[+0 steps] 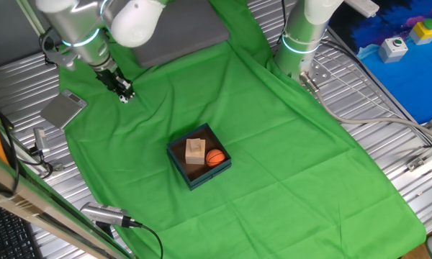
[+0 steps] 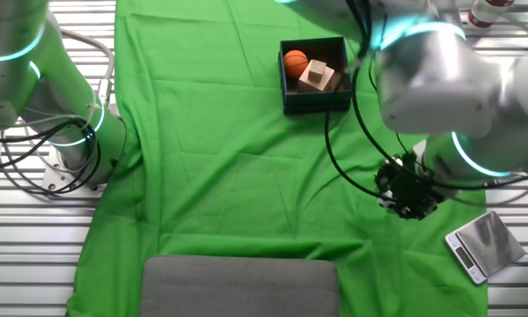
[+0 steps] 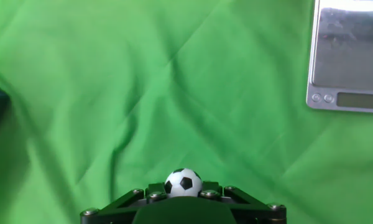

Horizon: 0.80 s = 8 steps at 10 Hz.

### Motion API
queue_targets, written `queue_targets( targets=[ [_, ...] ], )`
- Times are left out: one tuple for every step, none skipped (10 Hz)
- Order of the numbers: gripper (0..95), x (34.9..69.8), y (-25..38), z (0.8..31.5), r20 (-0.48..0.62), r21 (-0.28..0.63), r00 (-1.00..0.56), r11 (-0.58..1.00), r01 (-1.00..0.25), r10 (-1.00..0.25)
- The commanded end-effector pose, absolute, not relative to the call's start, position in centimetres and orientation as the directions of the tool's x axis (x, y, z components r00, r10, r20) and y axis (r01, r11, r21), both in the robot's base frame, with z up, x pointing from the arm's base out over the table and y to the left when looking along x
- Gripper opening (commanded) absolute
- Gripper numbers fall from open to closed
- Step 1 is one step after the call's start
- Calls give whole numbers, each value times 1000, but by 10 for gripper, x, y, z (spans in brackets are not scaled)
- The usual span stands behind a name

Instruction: Take everything out of the gift box

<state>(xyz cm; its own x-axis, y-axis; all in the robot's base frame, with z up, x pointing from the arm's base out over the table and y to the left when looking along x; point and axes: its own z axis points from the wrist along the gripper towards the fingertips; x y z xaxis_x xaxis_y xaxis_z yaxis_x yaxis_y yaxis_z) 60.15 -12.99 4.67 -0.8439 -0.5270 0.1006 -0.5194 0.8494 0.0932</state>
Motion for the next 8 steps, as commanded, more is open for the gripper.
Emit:
queue_targets(
  targets=[
    [0, 599, -131, 43, 95, 87, -846, 851, -519, -525],
    [0, 600, -131, 39, 96, 86, -847, 852, -516, -523],
    [0, 600, -131, 37, 95, 86, -846, 851, -518, -525],
    [0, 600, -132, 35, 94, 87, -845, 850, -519, -526],
    [0, 600, -132, 35, 94, 87, -845, 850, -520, -526],
    [0, 600, -132, 34, 94, 86, -845, 850, -520, -526],
    [0, 600, -132, 32, 94, 87, -845, 850, -519, -526],
    [0, 600, -132, 31, 92, 87, -846, 851, -519, -525]
  ],
)
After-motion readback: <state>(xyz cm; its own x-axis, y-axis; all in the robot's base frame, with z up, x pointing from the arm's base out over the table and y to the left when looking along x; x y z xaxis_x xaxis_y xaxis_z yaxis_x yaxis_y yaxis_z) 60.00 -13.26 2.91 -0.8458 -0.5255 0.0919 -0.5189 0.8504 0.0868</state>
